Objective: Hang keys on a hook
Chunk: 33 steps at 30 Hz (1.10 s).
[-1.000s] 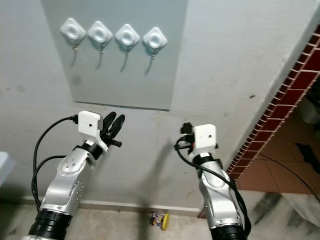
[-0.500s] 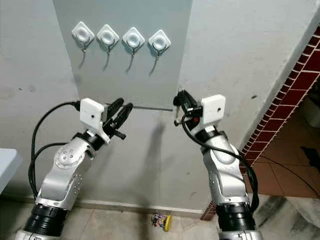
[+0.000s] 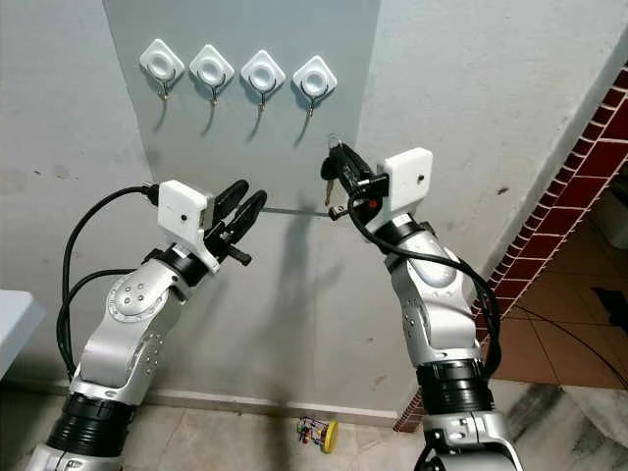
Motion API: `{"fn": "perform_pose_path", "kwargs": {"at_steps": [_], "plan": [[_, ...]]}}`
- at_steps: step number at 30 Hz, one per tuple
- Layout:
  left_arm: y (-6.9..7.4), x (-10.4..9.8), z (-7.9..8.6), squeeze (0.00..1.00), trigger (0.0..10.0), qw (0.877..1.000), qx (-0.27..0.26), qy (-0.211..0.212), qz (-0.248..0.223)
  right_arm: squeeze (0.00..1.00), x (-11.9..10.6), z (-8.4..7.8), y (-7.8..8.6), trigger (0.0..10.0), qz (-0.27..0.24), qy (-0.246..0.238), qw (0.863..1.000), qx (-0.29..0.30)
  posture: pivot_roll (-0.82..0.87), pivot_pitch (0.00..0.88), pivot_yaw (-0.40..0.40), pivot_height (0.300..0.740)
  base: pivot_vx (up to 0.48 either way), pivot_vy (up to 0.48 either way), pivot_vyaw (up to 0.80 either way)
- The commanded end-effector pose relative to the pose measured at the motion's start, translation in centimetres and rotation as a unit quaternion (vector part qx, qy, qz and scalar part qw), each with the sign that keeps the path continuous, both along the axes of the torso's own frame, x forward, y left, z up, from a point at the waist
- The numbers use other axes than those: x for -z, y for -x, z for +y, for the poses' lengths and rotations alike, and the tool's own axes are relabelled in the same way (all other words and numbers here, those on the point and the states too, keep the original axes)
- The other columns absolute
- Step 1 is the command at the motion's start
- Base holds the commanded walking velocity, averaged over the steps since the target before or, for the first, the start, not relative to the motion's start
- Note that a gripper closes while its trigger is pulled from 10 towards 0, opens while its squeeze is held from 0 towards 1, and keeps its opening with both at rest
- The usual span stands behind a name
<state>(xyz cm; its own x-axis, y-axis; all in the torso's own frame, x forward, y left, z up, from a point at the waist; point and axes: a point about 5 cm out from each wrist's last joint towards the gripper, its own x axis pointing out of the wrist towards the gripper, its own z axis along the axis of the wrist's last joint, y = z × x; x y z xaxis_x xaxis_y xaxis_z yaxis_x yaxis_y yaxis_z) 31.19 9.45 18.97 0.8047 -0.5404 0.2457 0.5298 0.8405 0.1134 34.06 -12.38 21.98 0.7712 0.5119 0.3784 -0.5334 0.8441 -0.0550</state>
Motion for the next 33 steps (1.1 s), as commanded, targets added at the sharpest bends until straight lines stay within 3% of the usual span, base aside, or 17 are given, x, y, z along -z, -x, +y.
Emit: {"fn": "perform_pose_path", "kwargs": {"at_steps": [1,14,33], "plan": [[0.0,-0.9,-0.3,0.00,10.0,1.000,0.007,-0.005,-0.015,0.00,-0.7,0.2,-0.6,10.0,0.001,-0.011,1.000,-0.007,-0.04,0.000,-0.044,0.740,0.000,0.000,0.00],[0.1,-0.8,-0.2,0.00,10.0,1.000,0.002,-0.007,-0.012,0.00,-2.4,0.7,-1.9,10.0,-0.017,-0.028,0.999,-0.017,-0.02,0.005,-0.055,0.740,0.000,0.000,0.00],[0.5,-0.7,0.0,0.00,10.0,1.000,-0.007,-0.006,-0.010,0.00,-1.5,1.0,-2.3,10.0,-0.001,-0.019,0.999,-0.031,0.00,0.002,-0.065,0.740,0.000,0.000,0.00]]}}
